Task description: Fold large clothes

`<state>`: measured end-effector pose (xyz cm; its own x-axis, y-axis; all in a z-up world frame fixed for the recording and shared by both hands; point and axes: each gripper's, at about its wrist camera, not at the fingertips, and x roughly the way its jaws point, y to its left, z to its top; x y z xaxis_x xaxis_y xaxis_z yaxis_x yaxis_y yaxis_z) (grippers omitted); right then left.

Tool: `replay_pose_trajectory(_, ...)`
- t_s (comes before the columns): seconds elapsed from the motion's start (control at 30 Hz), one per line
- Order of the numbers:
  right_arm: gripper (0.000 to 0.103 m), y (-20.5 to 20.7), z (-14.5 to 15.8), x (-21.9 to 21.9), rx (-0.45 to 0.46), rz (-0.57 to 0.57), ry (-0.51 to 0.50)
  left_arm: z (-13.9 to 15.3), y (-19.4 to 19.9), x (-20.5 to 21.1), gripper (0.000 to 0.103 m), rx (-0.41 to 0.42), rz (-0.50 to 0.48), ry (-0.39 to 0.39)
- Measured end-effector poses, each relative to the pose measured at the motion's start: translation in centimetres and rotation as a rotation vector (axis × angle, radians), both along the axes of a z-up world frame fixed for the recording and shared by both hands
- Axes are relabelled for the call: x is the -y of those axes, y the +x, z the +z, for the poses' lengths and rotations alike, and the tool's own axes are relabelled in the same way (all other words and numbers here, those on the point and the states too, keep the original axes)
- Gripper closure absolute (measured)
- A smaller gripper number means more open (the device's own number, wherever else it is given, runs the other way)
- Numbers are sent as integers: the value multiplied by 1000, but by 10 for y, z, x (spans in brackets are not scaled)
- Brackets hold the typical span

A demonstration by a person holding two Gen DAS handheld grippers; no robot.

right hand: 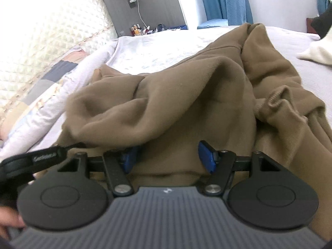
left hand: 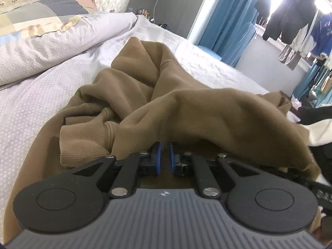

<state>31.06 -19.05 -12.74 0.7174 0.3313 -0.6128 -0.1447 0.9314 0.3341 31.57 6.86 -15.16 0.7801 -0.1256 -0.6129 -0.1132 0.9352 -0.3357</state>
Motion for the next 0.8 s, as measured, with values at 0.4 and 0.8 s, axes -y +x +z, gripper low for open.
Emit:
replay_pose_trajectory(0.4,37,-53,82,15,248,86,50,46,-50,-12,76,119,40,-20)
replay_pose_trajectory(0.8,40,24,45,-18,224,100,30,43,-44,-1,74,151,2,-21)
